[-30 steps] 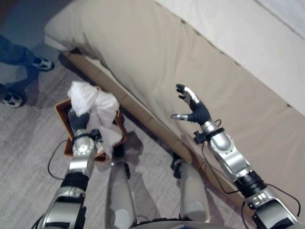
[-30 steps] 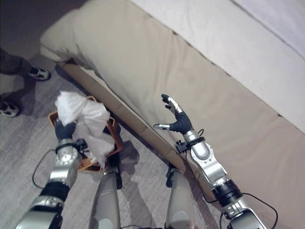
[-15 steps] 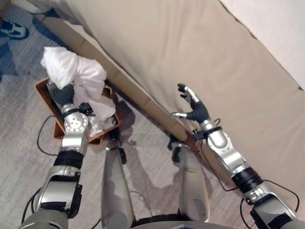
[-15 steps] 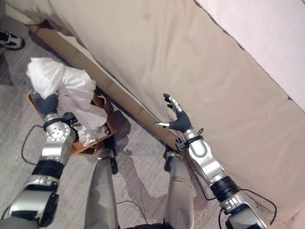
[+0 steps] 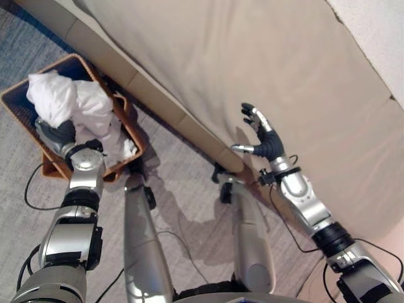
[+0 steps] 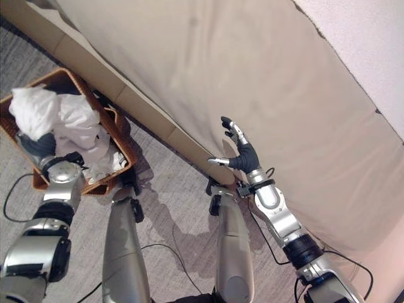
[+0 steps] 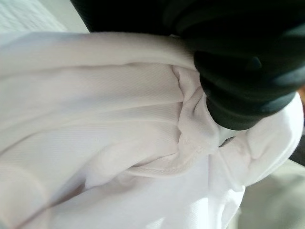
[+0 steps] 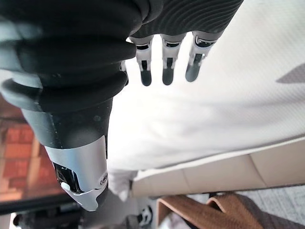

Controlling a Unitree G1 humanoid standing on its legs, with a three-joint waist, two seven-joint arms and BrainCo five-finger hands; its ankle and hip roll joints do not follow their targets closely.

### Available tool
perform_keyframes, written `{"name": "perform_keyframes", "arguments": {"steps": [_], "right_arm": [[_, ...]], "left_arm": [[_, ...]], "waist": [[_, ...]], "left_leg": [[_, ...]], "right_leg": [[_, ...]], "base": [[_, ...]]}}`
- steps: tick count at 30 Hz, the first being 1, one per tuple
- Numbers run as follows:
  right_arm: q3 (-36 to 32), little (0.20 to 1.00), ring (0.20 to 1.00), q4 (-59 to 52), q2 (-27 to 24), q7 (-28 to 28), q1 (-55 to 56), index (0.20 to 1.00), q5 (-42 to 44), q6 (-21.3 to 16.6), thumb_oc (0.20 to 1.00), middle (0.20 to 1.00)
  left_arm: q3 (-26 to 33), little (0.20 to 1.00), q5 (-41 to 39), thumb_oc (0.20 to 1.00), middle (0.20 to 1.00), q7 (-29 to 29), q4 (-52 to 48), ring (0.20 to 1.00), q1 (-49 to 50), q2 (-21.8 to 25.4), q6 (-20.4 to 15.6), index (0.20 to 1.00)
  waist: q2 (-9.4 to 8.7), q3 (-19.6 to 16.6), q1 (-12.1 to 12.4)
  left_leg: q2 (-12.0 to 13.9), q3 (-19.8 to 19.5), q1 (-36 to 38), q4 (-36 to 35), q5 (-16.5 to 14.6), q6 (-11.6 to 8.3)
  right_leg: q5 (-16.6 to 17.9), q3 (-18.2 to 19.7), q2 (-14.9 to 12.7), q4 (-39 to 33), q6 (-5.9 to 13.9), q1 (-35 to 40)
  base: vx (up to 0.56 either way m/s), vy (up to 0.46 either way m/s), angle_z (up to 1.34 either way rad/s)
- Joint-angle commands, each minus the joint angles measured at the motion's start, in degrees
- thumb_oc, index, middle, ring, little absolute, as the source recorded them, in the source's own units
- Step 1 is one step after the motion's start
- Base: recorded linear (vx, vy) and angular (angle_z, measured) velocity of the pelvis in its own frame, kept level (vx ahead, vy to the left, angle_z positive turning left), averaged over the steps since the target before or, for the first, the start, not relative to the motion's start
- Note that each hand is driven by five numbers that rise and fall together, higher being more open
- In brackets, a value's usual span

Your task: Pick up clothes into the bucket

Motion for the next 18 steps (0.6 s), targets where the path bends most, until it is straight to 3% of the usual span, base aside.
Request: {"name": "perform_keyframes", "arguments": {"steps": [1, 12, 18], "right_arm": [[-2.3, 1.0, 1.0, -6.9, -0.9, -0.5, 2.5, 1.0, 2.8, -4.0, 1.0, 1.0], [-2.3, 1.0, 1.0, -9.6, -1.7, -0.8, 2.9, 1.0, 6.9, -4.5, 1.0, 1.0], [-3.7, 1.0, 1.0, -10.8, -2.8, -0.1, 3.7, 1.0, 8.0, -5.0, 1.0, 1.0]], "left_arm": [[0.5, 0.2, -2.6, 0.2, 0.2, -0.5, 0.9, 0.2, -1.5, 5.2, -1.0, 0.2], [4.6, 0.2, -15.6, 0.2, 0.2, -2.4, 9.0, 0.2, -4.1, 2.8, 0.5, 0.2], [1.8, 0.2, -12.1, 0.2, 0.2, -4.5, 8.6, 0.2, -4.0, 3.0, 1.5, 0.2]], "waist": [[-3.93, -0.6, 0.8], [-4.51, -0.7, 0.3], [-4.53, -1.0, 0.0]], "left_leg": [[0.6, -0.6, -2.8, 6.2, -5.9, 0.9], [1.0, -2.7, -8.9, 11.1, -7.5, 1.28], [1.0, -3.1, -10.3, 11.6, -7.4, 1.39]], "right_leg": [[6.6, 1.0, -3.7, -4.3, 3.74, -1.2], [5.0, 0.7, -2.9, 0.3, 3.37, -6.4], [4.8, 0.5, -2.7, 0.5, 3.2, -7.4]], "base": [[-0.01, -0.002, 0.04], [0.0, 0.001, 0.02], [0.0, 0.008, -0.02]]}}
